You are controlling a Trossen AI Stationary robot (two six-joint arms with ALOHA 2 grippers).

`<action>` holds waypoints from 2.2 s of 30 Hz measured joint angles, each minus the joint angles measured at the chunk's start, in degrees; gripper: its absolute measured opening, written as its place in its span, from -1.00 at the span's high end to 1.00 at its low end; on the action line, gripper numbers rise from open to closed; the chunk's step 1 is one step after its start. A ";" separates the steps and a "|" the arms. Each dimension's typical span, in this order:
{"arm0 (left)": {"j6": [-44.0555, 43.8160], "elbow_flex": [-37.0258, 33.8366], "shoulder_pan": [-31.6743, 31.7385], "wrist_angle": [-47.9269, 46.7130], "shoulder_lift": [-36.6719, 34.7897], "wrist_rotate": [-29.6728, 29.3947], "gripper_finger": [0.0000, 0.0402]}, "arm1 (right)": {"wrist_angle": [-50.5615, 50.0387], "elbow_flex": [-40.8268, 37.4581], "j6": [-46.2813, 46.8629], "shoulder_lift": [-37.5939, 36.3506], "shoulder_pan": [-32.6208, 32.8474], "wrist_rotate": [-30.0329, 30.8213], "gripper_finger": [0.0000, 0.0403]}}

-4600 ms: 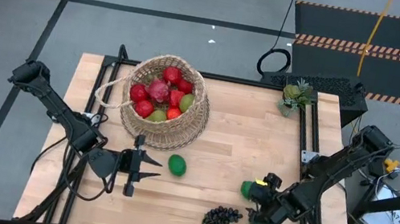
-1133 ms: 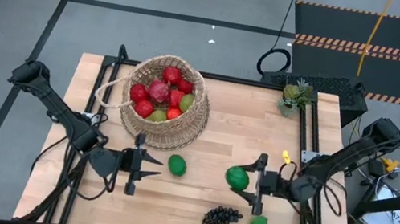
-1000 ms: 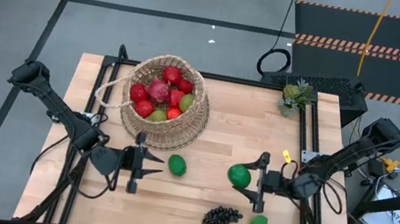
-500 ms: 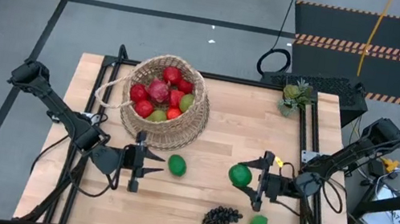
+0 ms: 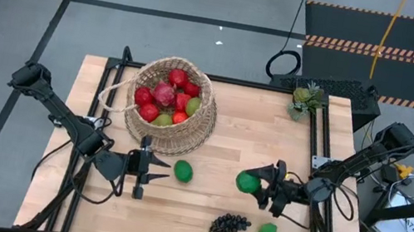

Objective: Build produce basket
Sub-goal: Put the lime into the basket

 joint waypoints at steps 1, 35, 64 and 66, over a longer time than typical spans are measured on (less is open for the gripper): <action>0.00 0.00 0.00 0.00 0.00 0.00 0.37 | 0.01 0.00 -1.01 0.00 0.00 0.00 -0.52; 0.02 0.00 0.00 0.07 0.00 0.04 0.37 | -0.06 0.00 -1.51 0.00 0.02 -0.11 -0.52; 0.02 0.00 0.00 0.07 0.00 0.02 0.37 | -0.07 0.00 47.26 0.00 0.02 -0.15 -0.52; 0.02 0.00 0.00 0.07 0.00 0.03 0.37 | -0.07 0.00 48.09 0.00 0.02 -0.13 -0.52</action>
